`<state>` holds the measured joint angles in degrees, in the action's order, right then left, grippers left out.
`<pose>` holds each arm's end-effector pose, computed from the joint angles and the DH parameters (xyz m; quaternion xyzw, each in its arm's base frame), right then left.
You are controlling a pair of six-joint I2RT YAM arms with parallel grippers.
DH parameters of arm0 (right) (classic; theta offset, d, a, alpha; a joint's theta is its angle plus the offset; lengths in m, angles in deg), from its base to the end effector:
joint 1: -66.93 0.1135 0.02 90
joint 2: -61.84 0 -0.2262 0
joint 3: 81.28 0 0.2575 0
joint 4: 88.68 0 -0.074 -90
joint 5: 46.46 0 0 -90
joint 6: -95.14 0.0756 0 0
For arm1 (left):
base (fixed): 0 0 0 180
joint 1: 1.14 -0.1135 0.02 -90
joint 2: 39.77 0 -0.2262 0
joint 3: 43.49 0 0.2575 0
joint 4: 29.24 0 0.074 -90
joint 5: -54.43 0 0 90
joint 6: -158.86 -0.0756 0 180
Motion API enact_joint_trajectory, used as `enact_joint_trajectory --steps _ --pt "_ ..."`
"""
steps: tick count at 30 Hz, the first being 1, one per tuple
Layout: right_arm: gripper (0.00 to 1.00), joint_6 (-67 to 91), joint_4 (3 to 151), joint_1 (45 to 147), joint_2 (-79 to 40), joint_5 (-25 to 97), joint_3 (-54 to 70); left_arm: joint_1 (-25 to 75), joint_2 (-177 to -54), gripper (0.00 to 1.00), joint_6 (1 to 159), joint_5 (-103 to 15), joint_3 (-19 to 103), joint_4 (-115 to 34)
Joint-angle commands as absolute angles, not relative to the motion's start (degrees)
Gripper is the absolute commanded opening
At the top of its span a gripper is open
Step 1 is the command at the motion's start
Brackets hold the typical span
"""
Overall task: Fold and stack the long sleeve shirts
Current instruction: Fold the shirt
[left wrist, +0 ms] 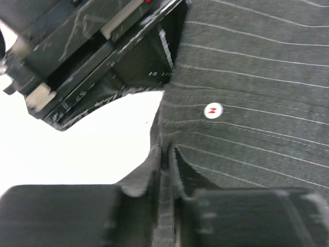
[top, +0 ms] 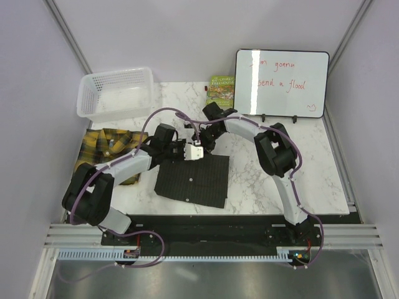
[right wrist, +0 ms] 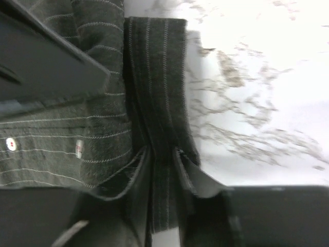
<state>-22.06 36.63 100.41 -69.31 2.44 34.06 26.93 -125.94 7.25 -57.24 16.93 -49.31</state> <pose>0.3565 0.2954 0.0902 -0.5175 0.7664 0.3541 0.1394 0.2845 -0.1834 0.1239 0.6918 0.5955 -0.0602 0.4039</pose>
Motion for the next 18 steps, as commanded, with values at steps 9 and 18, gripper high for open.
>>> enact_joint_trajectory --steps 9,18 --pt "0.7 -16.1 31.1 86.6 -59.6 8.7 45.0 13.4 -120.3 0.5 24.1 -64.1 28.7 -65.5" --pt "0.96 25.4 58.8 81.6 -31.5 -2.4 -5.2 5.0 -115.6 0.71 53.7 -81.9 22.6 -76.5"
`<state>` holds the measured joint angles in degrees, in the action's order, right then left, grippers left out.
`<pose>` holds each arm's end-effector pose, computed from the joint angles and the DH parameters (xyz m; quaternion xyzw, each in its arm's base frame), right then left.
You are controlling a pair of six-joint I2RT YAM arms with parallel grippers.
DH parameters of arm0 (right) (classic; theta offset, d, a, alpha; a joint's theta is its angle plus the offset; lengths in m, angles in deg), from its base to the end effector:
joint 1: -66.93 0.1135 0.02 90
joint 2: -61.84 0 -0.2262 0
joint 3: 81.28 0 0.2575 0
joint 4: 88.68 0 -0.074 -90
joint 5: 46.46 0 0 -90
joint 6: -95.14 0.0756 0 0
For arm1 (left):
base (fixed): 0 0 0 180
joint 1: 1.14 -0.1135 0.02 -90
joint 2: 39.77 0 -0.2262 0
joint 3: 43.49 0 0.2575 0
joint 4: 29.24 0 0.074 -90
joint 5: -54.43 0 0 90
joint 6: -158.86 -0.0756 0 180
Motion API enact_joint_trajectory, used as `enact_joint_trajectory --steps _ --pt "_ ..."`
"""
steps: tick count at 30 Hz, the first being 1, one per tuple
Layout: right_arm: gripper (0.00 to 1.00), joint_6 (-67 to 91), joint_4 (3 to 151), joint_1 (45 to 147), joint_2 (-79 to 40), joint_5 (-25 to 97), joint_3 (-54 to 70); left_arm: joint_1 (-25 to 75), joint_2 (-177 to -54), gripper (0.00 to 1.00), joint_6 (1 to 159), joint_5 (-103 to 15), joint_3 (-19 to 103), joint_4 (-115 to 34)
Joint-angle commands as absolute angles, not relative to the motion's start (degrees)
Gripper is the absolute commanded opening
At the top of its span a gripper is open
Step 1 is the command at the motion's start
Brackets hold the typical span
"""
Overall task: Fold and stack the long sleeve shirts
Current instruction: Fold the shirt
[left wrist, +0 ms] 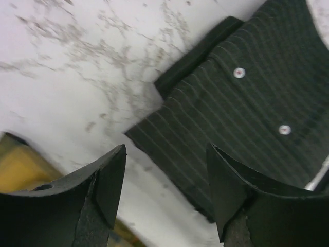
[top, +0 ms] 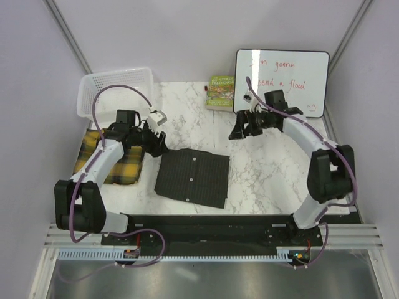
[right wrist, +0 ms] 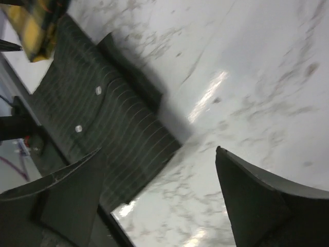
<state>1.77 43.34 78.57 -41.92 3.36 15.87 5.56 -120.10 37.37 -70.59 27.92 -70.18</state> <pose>0.3877 0.1297 0.1962 -0.2204 0.8734 0.3470 0.2613 0.3167 -0.0809 0.1927 0.3906 0.8127 -0.2058 0.3803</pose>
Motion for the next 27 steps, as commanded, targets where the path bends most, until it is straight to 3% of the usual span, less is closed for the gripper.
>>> enact_joint_trajectory --steps 1,5,12,19,24,27 --pt "0.97 27.2 63.3 81.8 -29.2 -2.4 -8.1 4.9 -114.9 0.72 56.3 -82.1 21.6 -76.4" --pt "0.96 26.6 64.2 83.4 -29.4 -0.3 -14.1 2.3 -114.4 0.75 64.3 -79.2 20.2 -75.1" --pt "0.89 36.0 74.0 85.4 -30.4 -1.8 -21.8 -0.4 -119.6 0.69 71.3 -75.1 19.0 -76.9" --pt "0.87 37.6 74.8 88.7 -34.3 -3.4 -22.2 -0.4 -120.4 0.7 76.7 -70.8 16.7 -74.7" --pt "0.73 37.2 74.9 90.7 -37.4 -5.1 -18.3 -0.4 -122.9 0.67 78.0 -71.2 16.1 -73.9" --pt "0.54 37.2 75.5 90.9 -37.7 -5.2 -16.4 -0.4 -124.7 0.56 78.4 -73.9 16.7 -73.6"
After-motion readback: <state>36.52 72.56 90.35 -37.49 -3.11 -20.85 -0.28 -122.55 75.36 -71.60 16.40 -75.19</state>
